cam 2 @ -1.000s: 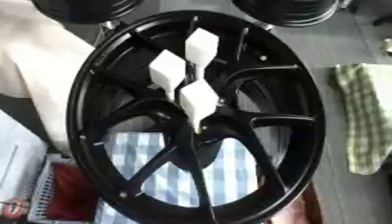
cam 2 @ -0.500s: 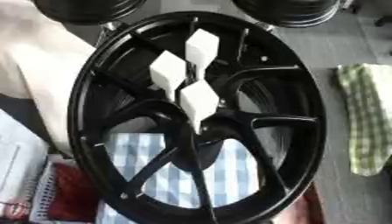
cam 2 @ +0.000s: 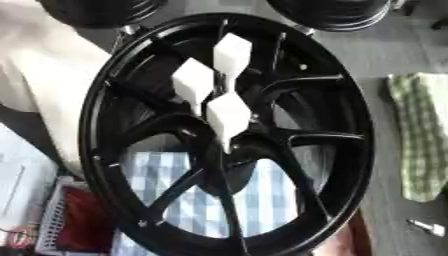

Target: Pull the pin out of the wheel hub.

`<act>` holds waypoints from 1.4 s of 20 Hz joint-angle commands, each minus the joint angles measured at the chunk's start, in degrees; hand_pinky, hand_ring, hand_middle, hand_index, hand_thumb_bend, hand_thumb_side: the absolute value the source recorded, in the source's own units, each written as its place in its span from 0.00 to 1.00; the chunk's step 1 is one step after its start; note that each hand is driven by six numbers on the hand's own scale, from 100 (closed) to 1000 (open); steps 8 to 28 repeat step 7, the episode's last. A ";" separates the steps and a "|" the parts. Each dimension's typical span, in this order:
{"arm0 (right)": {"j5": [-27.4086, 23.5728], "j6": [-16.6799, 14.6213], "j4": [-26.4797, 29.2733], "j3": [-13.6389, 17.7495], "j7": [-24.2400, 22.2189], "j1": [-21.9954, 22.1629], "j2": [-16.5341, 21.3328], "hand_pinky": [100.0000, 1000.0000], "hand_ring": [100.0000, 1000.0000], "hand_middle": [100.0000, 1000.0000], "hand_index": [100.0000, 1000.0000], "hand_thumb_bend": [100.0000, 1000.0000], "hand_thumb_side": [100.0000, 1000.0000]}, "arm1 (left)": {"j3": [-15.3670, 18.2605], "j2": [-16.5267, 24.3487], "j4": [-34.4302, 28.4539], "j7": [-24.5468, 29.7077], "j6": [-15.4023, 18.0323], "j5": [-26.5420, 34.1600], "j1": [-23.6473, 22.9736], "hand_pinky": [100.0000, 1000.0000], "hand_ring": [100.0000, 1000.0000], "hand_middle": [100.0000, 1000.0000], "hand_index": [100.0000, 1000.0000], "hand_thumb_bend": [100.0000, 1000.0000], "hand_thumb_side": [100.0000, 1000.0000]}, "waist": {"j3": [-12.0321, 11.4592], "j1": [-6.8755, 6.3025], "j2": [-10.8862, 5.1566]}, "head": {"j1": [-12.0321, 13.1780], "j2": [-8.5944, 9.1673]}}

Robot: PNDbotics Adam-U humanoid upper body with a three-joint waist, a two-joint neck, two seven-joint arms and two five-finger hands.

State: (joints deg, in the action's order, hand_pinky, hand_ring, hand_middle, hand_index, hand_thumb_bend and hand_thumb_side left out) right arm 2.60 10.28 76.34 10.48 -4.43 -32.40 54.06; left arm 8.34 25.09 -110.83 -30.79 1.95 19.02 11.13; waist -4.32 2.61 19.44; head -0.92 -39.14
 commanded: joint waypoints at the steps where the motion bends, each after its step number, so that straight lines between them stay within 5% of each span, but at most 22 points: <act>1: -5.69 -0.56 4.40 -1.35 1.46 -2.30 0.87 0.80 0.71 0.67 0.70 0.22 0.41 | 0.09 1.15 -1.10 0.39 -0.04 0.07 0.59 0.75 0.75 0.70 0.77 0.33 0.71 | -0.12 -0.06 -1.41 | -0.24 0.58; 7: -12.52 -0.77 9.50 -4.47 2.94 -5.93 -2.03 0.79 0.68 0.64 0.68 0.21 0.38 | -0.20 1.26 -1.22 0.72 -0.06 0.24 1.02 0.75 0.75 0.70 0.77 0.33 0.71 | -0.59 -0.05 -1.53 | -0.51 0.53; 28: -12.52 -0.77 9.50 -4.47 2.94 -5.93 -2.03 0.79 0.68 0.64 0.68 0.21 0.38 | -0.20 1.26 -1.22 0.72 -0.06 0.24 1.02 0.75 0.75 0.70 0.77 0.33 0.71 | -0.59 -0.05 -1.53 | -0.51 0.53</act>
